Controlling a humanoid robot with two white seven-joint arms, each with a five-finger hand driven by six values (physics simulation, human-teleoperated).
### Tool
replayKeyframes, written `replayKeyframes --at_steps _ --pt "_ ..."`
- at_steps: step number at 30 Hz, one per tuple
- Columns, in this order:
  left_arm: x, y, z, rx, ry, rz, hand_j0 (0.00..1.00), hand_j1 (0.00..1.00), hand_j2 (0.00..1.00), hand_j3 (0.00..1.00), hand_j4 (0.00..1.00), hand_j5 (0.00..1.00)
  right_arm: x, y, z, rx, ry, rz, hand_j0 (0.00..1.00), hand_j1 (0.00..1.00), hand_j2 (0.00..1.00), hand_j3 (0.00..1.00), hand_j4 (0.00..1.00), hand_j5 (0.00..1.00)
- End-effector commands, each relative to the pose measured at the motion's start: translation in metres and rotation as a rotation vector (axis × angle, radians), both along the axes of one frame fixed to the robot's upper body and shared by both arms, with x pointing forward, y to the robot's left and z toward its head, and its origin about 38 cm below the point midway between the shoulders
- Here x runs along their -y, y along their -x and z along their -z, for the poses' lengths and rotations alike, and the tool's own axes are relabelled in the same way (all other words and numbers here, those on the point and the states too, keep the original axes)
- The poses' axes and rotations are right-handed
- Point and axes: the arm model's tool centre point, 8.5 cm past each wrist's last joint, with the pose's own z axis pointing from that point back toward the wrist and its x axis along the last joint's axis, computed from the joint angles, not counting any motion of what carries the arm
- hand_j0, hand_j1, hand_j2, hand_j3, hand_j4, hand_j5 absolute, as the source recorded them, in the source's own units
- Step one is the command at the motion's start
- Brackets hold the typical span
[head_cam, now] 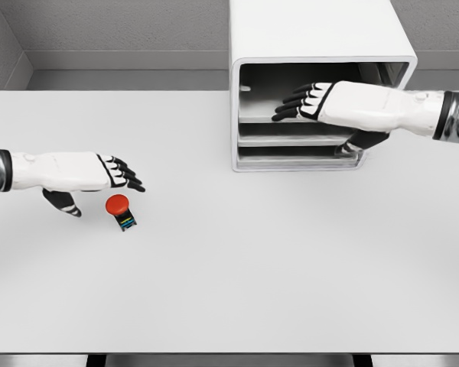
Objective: Slide open multi-storey tabletop storage cabinets and put open load switch and slide close multi-storey tabletop storage cabinets
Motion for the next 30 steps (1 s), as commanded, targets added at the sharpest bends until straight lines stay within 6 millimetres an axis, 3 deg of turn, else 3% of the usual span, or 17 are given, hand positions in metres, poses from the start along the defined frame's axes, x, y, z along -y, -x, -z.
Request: replayKeyframes --at_steps 1,13,17,24,30 --pt "0.006 -0.002 0.002 0.003 0.000 0.011 1.00 1.00 1.00 1.00 1.00 1.00 -0.001 -0.007 0.012 -0.040 -0.009 0.013 1.00 1.00 1.00 1.00 1.00 1.00" --pt "0.015 -0.003 0.009 -0.001 -0.001 0.028 1.00 1.00 1.00 1.00 1.00 1.00 -0.021 -0.018 0.021 -0.068 -0.025 -0.008 1.00 1.00 1.00 1.00 1.00 1.00" --pt "0.021 -0.001 0.016 -0.014 0.008 0.037 1.00 1.00 1.00 1.00 1.00 1.00 -0.015 -0.034 0.028 -0.099 -0.035 0.037 1.00 1.00 1.00 1.00 1.00 1.00" --pt "0.022 0.000 0.017 -0.018 0.006 0.043 0.90 0.90 0.90 0.90 0.90 0.90 -0.019 -0.038 0.034 -0.117 -0.039 0.042 1.00 1.00 1.00 1.00 1.00 1.00" --pt "0.024 0.003 0.021 -0.031 0.001 0.049 0.89 0.89 0.89 0.89 0.89 0.89 -0.014 -0.049 0.036 -0.130 -0.047 0.076 1.00 1.00 1.00 1.00 1.00 1.00"
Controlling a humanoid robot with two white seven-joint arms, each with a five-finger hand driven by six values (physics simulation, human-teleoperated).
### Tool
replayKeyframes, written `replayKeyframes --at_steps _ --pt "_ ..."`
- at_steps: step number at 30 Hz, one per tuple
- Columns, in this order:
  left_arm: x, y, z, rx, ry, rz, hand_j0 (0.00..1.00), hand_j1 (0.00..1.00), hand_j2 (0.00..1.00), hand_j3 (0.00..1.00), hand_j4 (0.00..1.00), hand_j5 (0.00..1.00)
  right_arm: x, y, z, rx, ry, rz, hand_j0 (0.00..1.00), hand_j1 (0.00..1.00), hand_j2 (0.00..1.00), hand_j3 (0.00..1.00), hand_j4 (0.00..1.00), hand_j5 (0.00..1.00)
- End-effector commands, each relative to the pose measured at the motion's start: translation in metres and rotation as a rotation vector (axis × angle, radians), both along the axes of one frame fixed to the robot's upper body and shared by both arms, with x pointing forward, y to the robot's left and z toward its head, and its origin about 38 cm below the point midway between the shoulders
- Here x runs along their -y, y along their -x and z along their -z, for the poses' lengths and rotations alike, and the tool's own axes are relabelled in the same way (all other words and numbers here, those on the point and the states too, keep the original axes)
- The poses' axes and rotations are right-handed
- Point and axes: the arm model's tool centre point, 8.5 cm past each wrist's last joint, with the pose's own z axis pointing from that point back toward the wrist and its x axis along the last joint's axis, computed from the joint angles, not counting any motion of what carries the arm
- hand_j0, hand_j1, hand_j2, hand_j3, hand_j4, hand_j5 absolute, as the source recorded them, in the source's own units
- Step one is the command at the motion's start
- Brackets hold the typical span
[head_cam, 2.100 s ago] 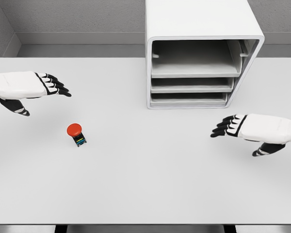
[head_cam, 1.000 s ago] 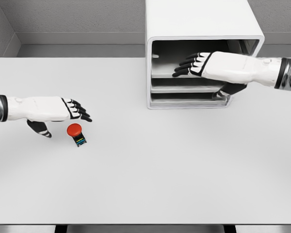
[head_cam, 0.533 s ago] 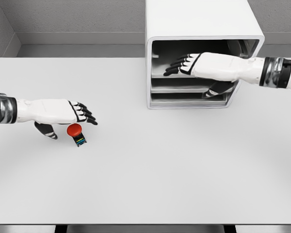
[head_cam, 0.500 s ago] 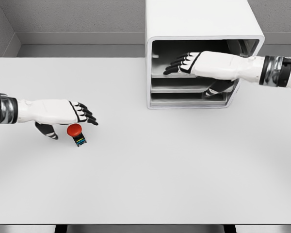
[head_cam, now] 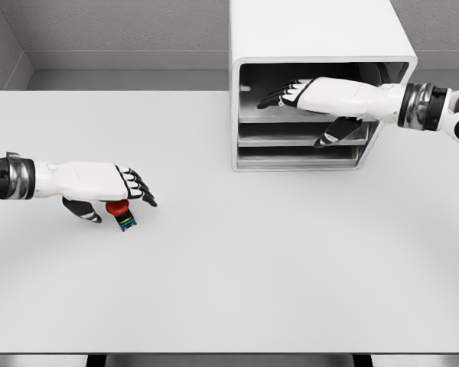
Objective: Slide open multi-storey tabletop storage cabinets and put open load switch and slide close multi-storey tabletop storage cabinets
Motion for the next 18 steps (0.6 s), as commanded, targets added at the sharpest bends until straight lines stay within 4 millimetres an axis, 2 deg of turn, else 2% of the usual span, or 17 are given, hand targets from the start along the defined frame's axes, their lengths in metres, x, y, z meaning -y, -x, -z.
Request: replayKeyframes --at_steps 1,4,9,17,18 --pt "0.001 0.001 0.002 -0.010 0.001 0.001 0.89 0.89 0.89 0.89 0.89 0.89 0.004 -0.003 0.004 -0.016 -0.006 0.019 1.00 1.00 1.00 1.00 1.00 1.00" --pt "0.004 0.004 0.002 -0.011 0.001 0.014 0.87 0.87 0.87 0.87 0.87 0.87 0.008 -0.006 0.006 -0.023 -0.005 0.033 1.00 1.00 1.00 1.00 1.00 1.00" --pt "0.003 0.005 0.002 -0.012 -0.004 0.015 0.76 0.76 0.76 0.76 0.76 0.76 0.002 -0.011 0.009 -0.036 -0.021 0.037 1.00 1.00 1.00 1.00 1.00 1.00" --pt "-0.001 0.003 0.002 -0.009 -0.008 0.004 0.76 0.76 0.76 0.76 0.76 0.76 -0.005 -0.018 0.018 -0.063 -0.013 0.039 1.00 1.00 1.00 1.00 1.00 1.00" --pt "-0.001 0.003 0.002 -0.009 -0.009 0.004 0.73 0.73 0.73 0.73 0.73 0.73 -0.005 -0.019 0.019 -0.063 -0.011 0.041 1.00 1.00 1.00 1.00 1.00 1.00"
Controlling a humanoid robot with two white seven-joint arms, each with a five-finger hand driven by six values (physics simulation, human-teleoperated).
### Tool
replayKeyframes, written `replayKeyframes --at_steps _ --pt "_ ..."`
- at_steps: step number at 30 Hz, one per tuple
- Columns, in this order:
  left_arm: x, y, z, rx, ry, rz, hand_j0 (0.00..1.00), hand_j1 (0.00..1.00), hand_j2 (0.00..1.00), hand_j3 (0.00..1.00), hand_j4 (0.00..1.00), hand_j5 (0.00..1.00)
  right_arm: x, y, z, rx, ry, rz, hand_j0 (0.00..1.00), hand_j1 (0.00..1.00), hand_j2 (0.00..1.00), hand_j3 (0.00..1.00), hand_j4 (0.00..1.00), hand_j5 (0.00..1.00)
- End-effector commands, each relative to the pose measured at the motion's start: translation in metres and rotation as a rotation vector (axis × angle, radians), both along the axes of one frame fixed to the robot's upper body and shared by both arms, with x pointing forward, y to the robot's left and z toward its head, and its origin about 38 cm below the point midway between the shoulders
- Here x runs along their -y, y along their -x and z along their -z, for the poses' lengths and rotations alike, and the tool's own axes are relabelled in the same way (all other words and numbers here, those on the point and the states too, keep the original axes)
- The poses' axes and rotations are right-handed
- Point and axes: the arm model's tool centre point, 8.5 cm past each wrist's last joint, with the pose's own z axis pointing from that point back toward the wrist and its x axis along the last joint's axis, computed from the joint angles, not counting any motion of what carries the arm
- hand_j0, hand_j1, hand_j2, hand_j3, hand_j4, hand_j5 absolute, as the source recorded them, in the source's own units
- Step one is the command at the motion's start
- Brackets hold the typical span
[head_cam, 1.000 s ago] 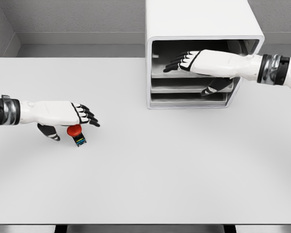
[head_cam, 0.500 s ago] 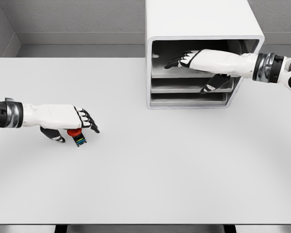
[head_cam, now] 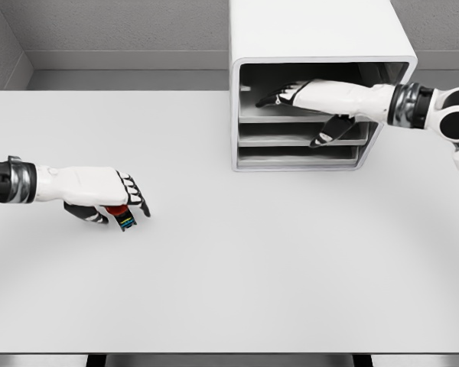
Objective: Slide open multi-storey tabletop storage cabinets and put open load switch and slide close multi-storey tabletop storage cabinets
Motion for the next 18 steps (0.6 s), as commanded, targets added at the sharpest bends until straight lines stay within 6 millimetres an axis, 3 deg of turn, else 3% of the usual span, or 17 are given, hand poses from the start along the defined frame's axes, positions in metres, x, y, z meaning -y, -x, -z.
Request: replayKeyframes --at_steps 1,9,18 --pt "-0.001 0.000 -0.001 -0.002 0.003 -0.005 0.72 0.72 0.72 0.72 0.72 0.72 -0.001 -0.004 0.006 -0.016 -0.003 0.013 1.00 1.00 1.00 1.00 1.00 1.00" --pt "-0.001 0.000 0.000 -0.004 -0.001 -0.004 0.54 0.54 0.54 0.54 0.54 0.54 0.006 -0.009 0.011 -0.031 0.006 0.044 1.00 1.00 1.00 1.00 1.00 1.00" --pt "-0.002 0.001 0.000 -0.003 -0.004 -0.005 0.41 0.41 0.41 0.41 0.41 0.41 0.007 -0.007 0.011 -0.025 0.016 0.038 1.00 1.00 1.00 1.00 1.00 1.00"
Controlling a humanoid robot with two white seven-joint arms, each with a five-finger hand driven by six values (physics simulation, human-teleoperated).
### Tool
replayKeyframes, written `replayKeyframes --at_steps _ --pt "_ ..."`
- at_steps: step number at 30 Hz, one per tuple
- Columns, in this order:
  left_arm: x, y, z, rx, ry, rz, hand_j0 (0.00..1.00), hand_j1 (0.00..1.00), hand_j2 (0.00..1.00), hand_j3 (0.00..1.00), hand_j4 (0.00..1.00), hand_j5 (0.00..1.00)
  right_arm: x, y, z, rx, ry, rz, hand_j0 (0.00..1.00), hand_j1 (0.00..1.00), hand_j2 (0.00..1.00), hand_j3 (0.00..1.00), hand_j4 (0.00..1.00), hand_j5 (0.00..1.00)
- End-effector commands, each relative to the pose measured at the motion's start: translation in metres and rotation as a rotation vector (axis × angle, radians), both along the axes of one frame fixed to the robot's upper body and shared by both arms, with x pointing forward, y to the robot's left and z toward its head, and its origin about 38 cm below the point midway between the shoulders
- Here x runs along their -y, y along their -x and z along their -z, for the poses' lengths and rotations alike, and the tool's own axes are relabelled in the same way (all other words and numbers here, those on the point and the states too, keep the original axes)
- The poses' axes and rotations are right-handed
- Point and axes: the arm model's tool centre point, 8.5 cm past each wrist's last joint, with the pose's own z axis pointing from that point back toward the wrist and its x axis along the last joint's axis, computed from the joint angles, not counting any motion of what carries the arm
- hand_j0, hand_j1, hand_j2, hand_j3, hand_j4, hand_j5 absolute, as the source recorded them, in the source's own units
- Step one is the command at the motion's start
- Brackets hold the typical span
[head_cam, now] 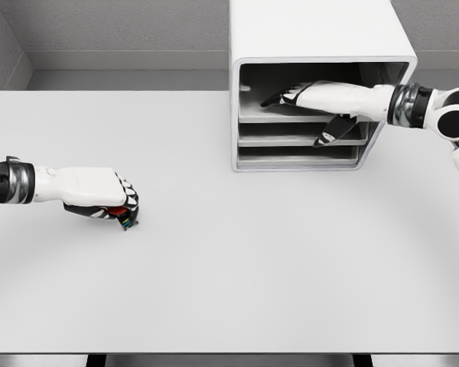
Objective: Slide open multi-storey tabletop storage cabinets and put open load switch and slide close multi-storey tabletop storage cabinets
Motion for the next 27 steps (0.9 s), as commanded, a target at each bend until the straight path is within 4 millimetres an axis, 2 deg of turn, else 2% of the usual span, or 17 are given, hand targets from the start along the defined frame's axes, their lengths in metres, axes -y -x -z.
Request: replayKeyframes --at_steps 1,3,7,12,17,20,23,27 --pt "-0.001 0.000 -0.001 -0.001 0.003 -0.004 0.41 0.41 0.41 0.41 0.41 0.41 -0.001 0.001 -0.001 -0.001 -0.003 -0.004 1.00 1.00 1.00 1.00 1.00 1.00" --pt "-0.004 0.000 -0.004 0.005 -0.001 -0.010 0.41 0.41 0.41 0.41 0.41 0.41 -0.009 0.005 0.001 0.000 0.007 -0.031 1.00 1.00 1.00 1.00 1.00 1.00" --pt "-0.010 -0.001 -0.010 0.017 -0.003 -0.020 0.41 0.41 0.41 0.41 0.41 0.41 -0.012 0.009 0.001 0.009 0.031 -0.051 1.00 1.00 1.00 1.00 1.00 1.00" --pt "-0.016 0.000 -0.017 0.028 -0.008 -0.028 0.41 0.41 0.41 0.41 0.41 0.41 0.007 0.011 0.003 0.002 0.050 -0.018 1.00 1.00 1.00 1.00 1.00 1.00" --pt "-0.011 0.006 -0.023 0.036 -0.002 -0.002 0.41 0.41 0.41 0.41 0.41 0.41 0.009 0.013 0.003 0.005 0.057 -0.020 1.00 1.00 1.00 1.00 1.00 1.00" --pt "-0.017 0.009 -0.027 0.040 -0.009 -0.009 0.41 0.41 0.41 0.41 0.41 0.41 0.009 0.028 -0.006 0.038 0.074 -0.060 1.00 1.00 1.00 1.00 1.00 1.00" --pt "-0.019 0.010 -0.028 0.038 -0.008 -0.014 0.41 0.41 0.41 0.41 0.41 0.41 0.013 0.031 0.000 0.026 0.077 -0.055 1.00 1.00 1.00 1.00 1.00 1.00" --pt "-0.021 0.010 -0.029 0.040 -0.011 -0.018 0.41 0.41 0.41 0.41 0.41 0.41 0.016 0.033 -0.003 0.033 0.085 -0.055 1.00 1.00 1.00 1.00 1.00 1.00"
